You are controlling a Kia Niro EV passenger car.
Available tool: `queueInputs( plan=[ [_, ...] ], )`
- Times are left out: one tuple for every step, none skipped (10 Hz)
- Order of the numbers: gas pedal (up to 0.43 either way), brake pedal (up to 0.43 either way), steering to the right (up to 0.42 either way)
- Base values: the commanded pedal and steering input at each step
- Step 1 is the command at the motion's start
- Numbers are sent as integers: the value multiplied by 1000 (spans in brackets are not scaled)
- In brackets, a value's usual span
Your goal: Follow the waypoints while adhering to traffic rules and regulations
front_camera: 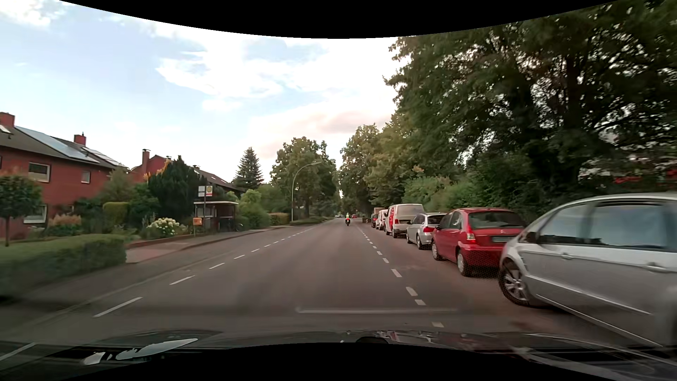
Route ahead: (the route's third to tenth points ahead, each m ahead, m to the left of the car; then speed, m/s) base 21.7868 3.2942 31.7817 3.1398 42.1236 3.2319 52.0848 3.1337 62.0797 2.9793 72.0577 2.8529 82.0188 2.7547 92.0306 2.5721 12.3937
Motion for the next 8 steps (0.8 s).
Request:
queueInputs(
  plan=[
    [177,0,-1],
    [177,0,-1],
    [177,0,-1],
    [177,0,-1],
    [177,0,-1],
    [177,0,-1],
    [177,0,-1],
    [177,0,-2]
  ],
)
